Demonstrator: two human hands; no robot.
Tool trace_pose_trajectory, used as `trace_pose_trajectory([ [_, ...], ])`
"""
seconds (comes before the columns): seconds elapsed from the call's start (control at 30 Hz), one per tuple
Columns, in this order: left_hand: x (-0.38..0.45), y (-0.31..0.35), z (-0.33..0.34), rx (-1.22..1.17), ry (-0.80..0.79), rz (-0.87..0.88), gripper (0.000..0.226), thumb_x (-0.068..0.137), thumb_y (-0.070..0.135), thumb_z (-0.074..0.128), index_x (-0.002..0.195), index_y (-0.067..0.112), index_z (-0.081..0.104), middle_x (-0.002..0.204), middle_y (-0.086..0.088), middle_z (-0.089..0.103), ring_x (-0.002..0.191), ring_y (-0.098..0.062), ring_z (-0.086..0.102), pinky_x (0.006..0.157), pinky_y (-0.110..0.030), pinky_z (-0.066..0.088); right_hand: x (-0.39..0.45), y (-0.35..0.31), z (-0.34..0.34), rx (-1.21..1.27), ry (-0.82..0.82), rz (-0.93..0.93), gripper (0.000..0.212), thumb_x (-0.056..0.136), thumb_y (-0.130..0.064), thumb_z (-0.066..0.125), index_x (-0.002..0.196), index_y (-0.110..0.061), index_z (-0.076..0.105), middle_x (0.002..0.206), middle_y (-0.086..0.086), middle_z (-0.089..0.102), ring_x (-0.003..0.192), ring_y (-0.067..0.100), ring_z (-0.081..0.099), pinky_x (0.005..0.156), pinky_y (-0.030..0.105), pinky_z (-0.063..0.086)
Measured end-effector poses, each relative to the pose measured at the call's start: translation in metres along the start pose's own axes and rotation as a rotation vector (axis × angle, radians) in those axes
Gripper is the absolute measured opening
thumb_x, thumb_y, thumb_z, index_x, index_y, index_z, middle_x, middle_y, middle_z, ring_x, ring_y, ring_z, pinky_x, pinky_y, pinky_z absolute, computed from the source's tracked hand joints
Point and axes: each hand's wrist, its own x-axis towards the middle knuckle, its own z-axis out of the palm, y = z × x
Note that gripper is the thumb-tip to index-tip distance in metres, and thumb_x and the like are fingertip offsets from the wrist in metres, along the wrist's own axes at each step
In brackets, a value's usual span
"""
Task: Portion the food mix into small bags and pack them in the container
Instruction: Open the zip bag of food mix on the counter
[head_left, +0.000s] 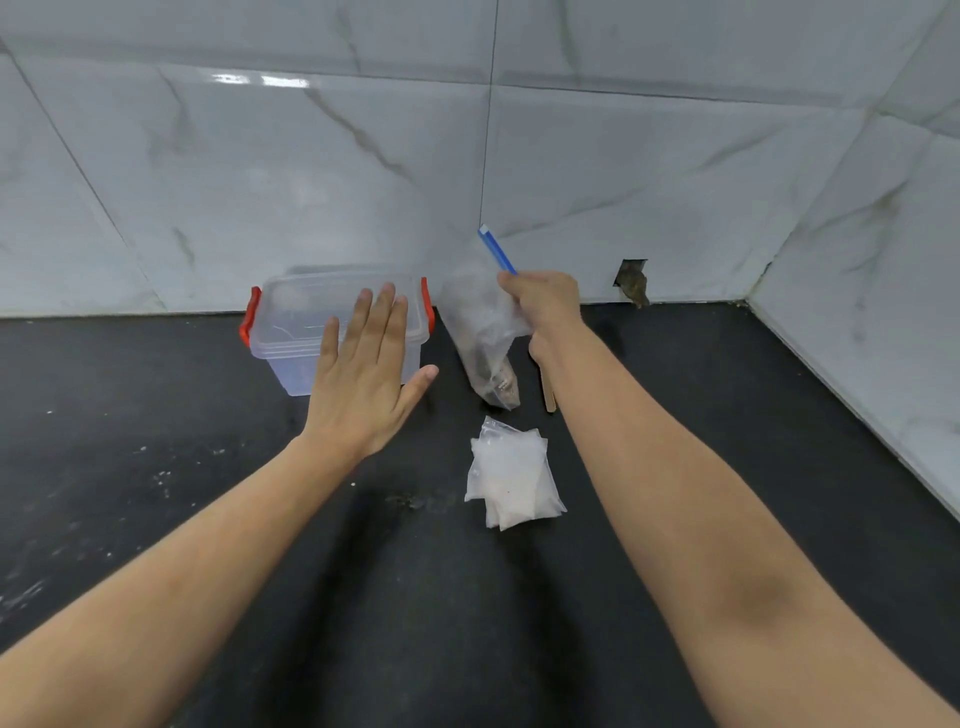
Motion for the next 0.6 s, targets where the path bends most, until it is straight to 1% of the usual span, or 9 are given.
trace_pose_trajectory([
  [0.03, 0.000, -0.002, -0.003, -0.005, 0.010, -0.002, 0.080, 0.091, 0.062, 0.009, 0.151, 0.009, 0.010, 0.160, -0.007, 0.007, 0.145, -0.017, -0.006, 0.114, -0.042, -0.005, -0.003, -0.006, 0.002, -0.079, -0.001, -0.064, 0.018, 0.087, -0.016, 0.067, 0.100, -0.003, 0.069, 0.087, 0.004, 0.061, 0.082, 0.017, 0.058, 0.080, 0.033, 0.051],
  [0.1, 0.001, -0.007, -0.011, -0.014, 0.030, -0.007, 0.079, 0.092, 0.061, 0.010, 0.151, 0.008, 0.010, 0.160, -0.008, 0.007, 0.146, -0.019, -0.002, 0.115, -0.043, -0.003, -0.010, -0.018, 0.002, -0.268, 0.045, -0.210, 0.016, 0.090, -0.021, 0.062, 0.092, -0.007, 0.070, 0.077, -0.001, 0.059, 0.073, 0.015, 0.055, 0.071, 0.033, 0.048],
  [0.13, 0.001, -0.009, -0.016, -0.020, 0.041, -0.013, 0.078, 0.092, 0.060, 0.012, 0.151, 0.008, 0.011, 0.160, -0.008, 0.008, 0.146, -0.020, -0.001, 0.115, -0.043, -0.002, -0.015, -0.025, 0.003, -0.361, 0.068, -0.273, 0.015, 0.091, -0.023, 0.059, 0.089, -0.013, 0.070, 0.073, -0.004, 0.060, 0.070, 0.014, 0.055, 0.068, 0.032, 0.046],
  [0.2, 0.003, -0.014, -0.027, -0.042, 0.068, -0.026, 0.077, 0.093, 0.058, 0.016, 0.151, 0.008, 0.013, 0.160, -0.007, 0.008, 0.147, -0.022, 0.001, 0.115, -0.043, 0.000, -0.027, -0.040, 0.003, -0.519, 0.098, -0.392, 0.016, 0.093, -0.026, 0.056, 0.090, -0.021, 0.070, 0.075, -0.006, 0.063, 0.071, 0.014, 0.059, 0.069, 0.031, 0.048],
  [0.27, 0.005, -0.020, -0.040, -0.058, 0.087, -0.047, 0.077, 0.092, 0.058, 0.017, 0.151, 0.009, 0.012, 0.161, -0.008, 0.007, 0.148, -0.025, 0.001, 0.115, -0.044, 0.001, -0.040, -0.055, 0.004, -0.634, 0.132, -0.526, 0.019, 0.093, -0.028, 0.053, 0.092, -0.025, 0.072, 0.080, -0.006, 0.067, 0.073, 0.015, 0.061, 0.071, 0.032, 0.050],
  [0.33, 0.008, -0.025, -0.054, -0.065, 0.113, -0.075, 0.076, 0.093, 0.057, 0.019, 0.151, 0.008, 0.012, 0.161, -0.008, 0.007, 0.148, -0.027, 0.001, 0.116, -0.047, 0.005, -0.054, -0.069, 0.006, -0.696, 0.152, -0.643, 0.022, 0.094, -0.029, 0.052, 0.098, -0.027, 0.073, 0.089, -0.006, 0.069, 0.077, 0.014, 0.061, 0.074, 0.035, 0.052],
  [0.4, 0.009, -0.029, -0.068, -0.088, 0.156, -0.100, 0.073, 0.094, 0.055, 0.023, 0.151, 0.010, 0.012, 0.161, -0.008, 0.006, 0.148, -0.028, 0.001, 0.116, -0.049, 0.008, -0.068, -0.079, 0.009, -0.723, 0.132, -0.742, 0.022, 0.094, -0.031, 0.053, 0.101, -0.029, 0.073, 0.094, -0.006, 0.068, 0.080, 0.014, 0.060, 0.078, 0.038, 0.051],
  [0.5, 0.008, -0.032, -0.084, -0.189, 0.223, -0.126, 0.069, 0.097, 0.050, 0.028, 0.152, 0.013, 0.010, 0.161, -0.007, 0.005, 0.148, -0.027, 0.000, 0.116, -0.048, 0.007, -0.089, -0.083, 0.011, -0.761, 0.088, -0.819, 0.021, 0.094, -0.033, 0.053, 0.103, -0.032, 0.072, 0.090, -0.008, 0.057, 0.080, 0.012, 0.052, 0.080, 0.037, 0.046],
  [0.6, 0.001, -0.036, -0.093, -0.328, 0.272, -0.137, 0.068, 0.097, 0.049, 0.028, 0.152, 0.015, 0.008, 0.161, -0.006, 0.006, 0.148, -0.025, 0.002, 0.117, -0.045, 0.008, -0.110, -0.078, 0.015, -0.812, 0.088, -0.871, 0.021, 0.095, -0.034, 0.052, 0.101, -0.034, 0.072, 0.083, -0.009, 0.049, 0.076, 0.011, 0.047, 0.073, 0.032, 0.036],
])
